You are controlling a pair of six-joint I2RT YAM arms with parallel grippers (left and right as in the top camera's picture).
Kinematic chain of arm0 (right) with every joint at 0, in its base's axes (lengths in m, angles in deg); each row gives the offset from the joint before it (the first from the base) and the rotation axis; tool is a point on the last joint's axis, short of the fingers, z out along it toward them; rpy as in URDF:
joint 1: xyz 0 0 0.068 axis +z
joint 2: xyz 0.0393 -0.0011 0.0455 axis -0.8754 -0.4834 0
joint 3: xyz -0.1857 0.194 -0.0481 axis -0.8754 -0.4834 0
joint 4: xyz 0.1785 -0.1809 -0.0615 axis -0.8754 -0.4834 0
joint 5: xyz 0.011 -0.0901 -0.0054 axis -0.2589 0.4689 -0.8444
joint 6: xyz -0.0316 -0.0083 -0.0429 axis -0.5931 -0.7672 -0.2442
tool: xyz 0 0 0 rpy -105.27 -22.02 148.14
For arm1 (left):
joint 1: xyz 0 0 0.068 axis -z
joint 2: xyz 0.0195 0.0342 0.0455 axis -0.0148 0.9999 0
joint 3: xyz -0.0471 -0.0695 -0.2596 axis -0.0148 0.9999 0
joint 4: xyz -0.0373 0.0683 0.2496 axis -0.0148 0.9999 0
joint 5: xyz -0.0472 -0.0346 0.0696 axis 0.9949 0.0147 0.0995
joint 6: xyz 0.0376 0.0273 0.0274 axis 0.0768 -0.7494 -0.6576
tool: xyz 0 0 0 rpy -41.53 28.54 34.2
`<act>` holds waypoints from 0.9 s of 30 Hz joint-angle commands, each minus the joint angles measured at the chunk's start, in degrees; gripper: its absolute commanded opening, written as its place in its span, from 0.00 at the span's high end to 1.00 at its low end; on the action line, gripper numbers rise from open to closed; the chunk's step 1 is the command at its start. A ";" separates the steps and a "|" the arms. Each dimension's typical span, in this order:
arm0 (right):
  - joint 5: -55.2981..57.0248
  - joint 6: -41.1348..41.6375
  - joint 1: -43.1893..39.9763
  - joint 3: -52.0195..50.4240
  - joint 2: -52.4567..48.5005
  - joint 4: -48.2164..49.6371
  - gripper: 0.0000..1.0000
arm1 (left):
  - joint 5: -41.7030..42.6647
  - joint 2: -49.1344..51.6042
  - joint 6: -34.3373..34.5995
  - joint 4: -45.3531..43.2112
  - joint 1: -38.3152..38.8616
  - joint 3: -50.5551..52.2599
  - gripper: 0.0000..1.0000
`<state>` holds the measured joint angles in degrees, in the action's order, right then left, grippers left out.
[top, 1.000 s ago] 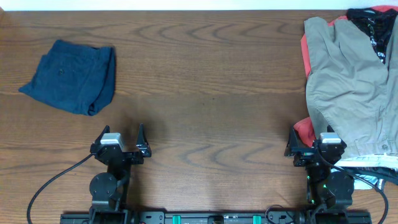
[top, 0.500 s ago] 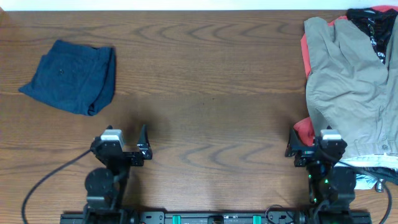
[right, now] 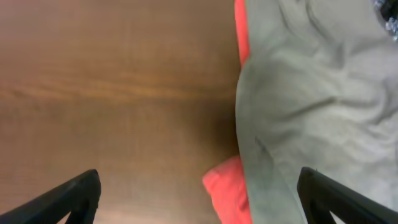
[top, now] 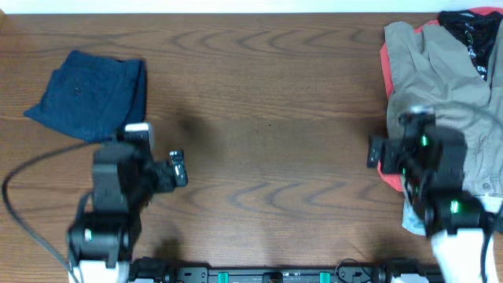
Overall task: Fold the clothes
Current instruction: 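Reach the right gripper into the clothes pile and grasp the khaki shorts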
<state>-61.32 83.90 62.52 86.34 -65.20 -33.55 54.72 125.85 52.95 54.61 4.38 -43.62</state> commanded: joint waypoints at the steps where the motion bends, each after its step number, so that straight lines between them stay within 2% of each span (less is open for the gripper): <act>1: 1.44 0.39 0.46 7.21 -8.74 -2.86 0.01 | 0.76 7.13 0.24 4.37 -0.24 -6.40 0.02; 8: 2.67 0.31 0.44 10.32 -21.53 3.82 0.01 | 0.79 16.13 0.28 7.13 -0.24 -8.70 0.02; 15: 19.37 -0.22 0.44 10.32 -33.22 8.04 0.11 | 0.98 19.12 0.28 7.13 -0.24 -8.70 0.02; 22: 22.03 3.39 -0.13 10.32 -42.99 10.64 0.34 | 0.98 19.12 0.31 7.10 -0.24 -8.70 0.02; 27: 22.25 5.18 -1.16 10.32 -48.59 12.00 0.48 | 0.98 19.12 0.31 7.10 -0.24 -8.70 0.02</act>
<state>-41.21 86.87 62.24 95.71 -111.65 -22.14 55.33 144.93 52.95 61.58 4.38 -51.16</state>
